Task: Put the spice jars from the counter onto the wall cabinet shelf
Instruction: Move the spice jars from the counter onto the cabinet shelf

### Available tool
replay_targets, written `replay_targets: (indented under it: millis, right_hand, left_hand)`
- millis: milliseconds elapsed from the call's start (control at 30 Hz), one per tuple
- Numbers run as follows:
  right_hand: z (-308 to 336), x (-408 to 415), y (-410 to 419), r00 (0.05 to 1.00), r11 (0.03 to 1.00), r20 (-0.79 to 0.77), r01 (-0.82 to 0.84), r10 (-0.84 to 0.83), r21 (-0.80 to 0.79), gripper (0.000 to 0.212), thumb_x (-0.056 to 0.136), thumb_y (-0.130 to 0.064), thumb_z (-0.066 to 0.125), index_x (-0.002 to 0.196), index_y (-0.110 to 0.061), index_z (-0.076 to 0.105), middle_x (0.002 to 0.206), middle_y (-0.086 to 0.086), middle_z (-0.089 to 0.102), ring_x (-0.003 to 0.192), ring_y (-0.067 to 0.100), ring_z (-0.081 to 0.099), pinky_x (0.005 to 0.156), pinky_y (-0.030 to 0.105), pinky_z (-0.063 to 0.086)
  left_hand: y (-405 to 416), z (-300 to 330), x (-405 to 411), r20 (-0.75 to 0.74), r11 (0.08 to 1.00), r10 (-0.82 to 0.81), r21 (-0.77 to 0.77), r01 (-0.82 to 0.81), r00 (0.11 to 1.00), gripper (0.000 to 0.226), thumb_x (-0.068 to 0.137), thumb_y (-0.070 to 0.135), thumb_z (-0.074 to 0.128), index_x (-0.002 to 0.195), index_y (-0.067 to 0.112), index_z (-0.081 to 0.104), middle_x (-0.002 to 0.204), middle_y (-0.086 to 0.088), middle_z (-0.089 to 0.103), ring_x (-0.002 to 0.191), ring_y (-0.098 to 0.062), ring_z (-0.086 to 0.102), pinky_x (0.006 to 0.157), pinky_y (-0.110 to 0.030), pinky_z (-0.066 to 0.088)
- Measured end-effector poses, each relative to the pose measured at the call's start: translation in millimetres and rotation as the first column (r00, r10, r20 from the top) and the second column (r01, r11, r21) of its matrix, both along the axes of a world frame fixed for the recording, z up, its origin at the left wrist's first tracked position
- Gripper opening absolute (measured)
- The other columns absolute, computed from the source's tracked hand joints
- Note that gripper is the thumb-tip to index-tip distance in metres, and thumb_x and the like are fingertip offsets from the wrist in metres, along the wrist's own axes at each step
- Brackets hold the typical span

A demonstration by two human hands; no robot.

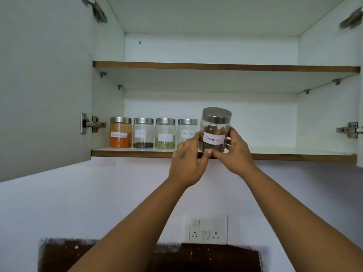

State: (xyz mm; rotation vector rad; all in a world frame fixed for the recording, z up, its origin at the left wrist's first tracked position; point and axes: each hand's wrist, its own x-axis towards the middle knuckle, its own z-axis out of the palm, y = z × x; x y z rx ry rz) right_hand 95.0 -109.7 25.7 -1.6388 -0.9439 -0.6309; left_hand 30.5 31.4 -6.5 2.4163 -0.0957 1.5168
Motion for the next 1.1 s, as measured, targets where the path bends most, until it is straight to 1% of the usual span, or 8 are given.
replay_targets:
  millis: [100, 167, 267, 433, 633, 800, 900, 1100]
  right_hand:
    - [24, 32, 8, 0.992, 0.974, -0.036, 0.109, -0.118, -0.199, 0.076, 0.067, -0.026, 0.087, 0.129, -0.014, 0.044, 0.114, -0.004, 0.059, 0.106, 0.016, 0.059, 0.079, 0.017, 0.044]
    - [38, 57, 14, 0.939, 0.861, -0.098, 0.255, -0.328, -0.441, 0.082, 0.067, -0.038, 0.086, 0.13, -0.008, 0.043, 0.124, 0.006, 0.057, 0.114, 0.024, 0.056, 0.086, 0.027, 0.045]
    - [52, 86, 27, 0.884, 0.742, -0.145, 0.273, -0.445, -0.612, 0.082, 0.067, -0.045, 0.083, 0.129, -0.005, 0.047, 0.125, 0.01, 0.056, 0.112, 0.027, 0.057, 0.085, 0.029, 0.045]
    - [50, 103, 50, 0.898, 0.755, -0.172, 0.223, -0.406, -0.617, 0.071, 0.072, -0.046, 0.08, 0.126, -0.007, 0.056, 0.125, 0.013, 0.06, 0.111, 0.028, 0.059, 0.089, 0.03, 0.046]
    - [44, 108, 59, 0.911, 0.773, -0.189, 0.186, -0.367, -0.606, 0.061, 0.081, -0.042, 0.074, 0.127, -0.007, 0.056, 0.127, 0.014, 0.058, 0.114, 0.029, 0.056, 0.091, 0.031, 0.042]
    - [43, 109, 58, 0.92, 0.763, -0.191, 0.153, -0.342, -0.628, 0.068, 0.081, -0.047, 0.072, 0.134, -0.012, 0.05, 0.132, 0.011, 0.054, 0.117, 0.029, 0.053, 0.104, 0.04, 0.042]
    - [43, 108, 57, 0.928, 0.764, -0.194, 0.131, -0.319, -0.632, 0.065, 0.084, -0.044, 0.07, 0.135, -0.011, 0.047, 0.133, 0.011, 0.052, 0.119, 0.03, 0.052, 0.106, 0.042, 0.04]
    - [43, 105, 55, 0.916, 0.738, -0.166, 0.177, -0.366, -0.651, 0.077, 0.086, -0.047, 0.067, 0.142, -0.006, 0.035, 0.14, 0.014, 0.04, 0.126, 0.031, 0.046, 0.109, 0.043, 0.037]
  left_hand:
    - [42, -3, 29, 0.032, 0.939, 0.308, 0.147, -0.31, 0.951, 0.056, 0.096, 0.054, 0.031, 0.124, 0.012, 0.054, 0.13, -0.006, 0.056, 0.127, -0.027, 0.046, 0.114, -0.049, 0.023]
    - [63, -13, 45, 0.106, 0.909, 0.368, 0.169, -0.381, 0.924, 0.047, 0.096, 0.052, 0.031, 0.099, 0.013, 0.057, 0.103, -0.005, 0.06, 0.102, -0.028, 0.057, 0.1, -0.045, 0.038]
    - [72, -21, 58, 0.243, 0.874, 0.4, 0.19, -0.448, 0.884, 0.039, 0.096, 0.048, 0.035, 0.087, 0.015, 0.054, 0.085, -0.001, 0.055, 0.079, -0.021, 0.053, 0.079, -0.036, 0.039]
    - [72, -21, 60, 0.255, 0.845, 0.434, 0.217, -0.488, 0.864, 0.037, 0.096, 0.047, 0.038, 0.088, 0.015, 0.054, 0.085, -0.002, 0.053, 0.079, -0.021, 0.05, 0.076, -0.035, 0.038]
    - [71, -22, 60, 0.247, 0.846, 0.44, 0.207, -0.491, 0.863, 0.039, 0.097, 0.047, 0.035, 0.089, 0.013, 0.054, 0.085, -0.003, 0.053, 0.078, -0.021, 0.05, 0.075, -0.036, 0.039]
    - [72, -23, 61, 0.254, 0.847, 0.437, 0.209, -0.49, 0.863, 0.038, 0.097, 0.047, 0.036, 0.09, 0.014, 0.054, 0.085, -0.003, 0.054, 0.079, -0.021, 0.05, 0.075, -0.035, 0.039]
    - [72, -23, 61, 0.263, 0.846, 0.439, 0.202, -0.494, 0.859, 0.038, 0.096, 0.047, 0.035, 0.09, 0.014, 0.054, 0.086, -0.003, 0.054, 0.08, -0.021, 0.05, 0.075, -0.035, 0.038]
    - [71, -23, 61, 0.225, 0.854, 0.439, 0.195, -0.482, 0.87, 0.04, 0.097, 0.047, 0.033, 0.092, 0.014, 0.054, 0.089, -0.003, 0.055, 0.082, -0.021, 0.05, 0.078, -0.036, 0.039]
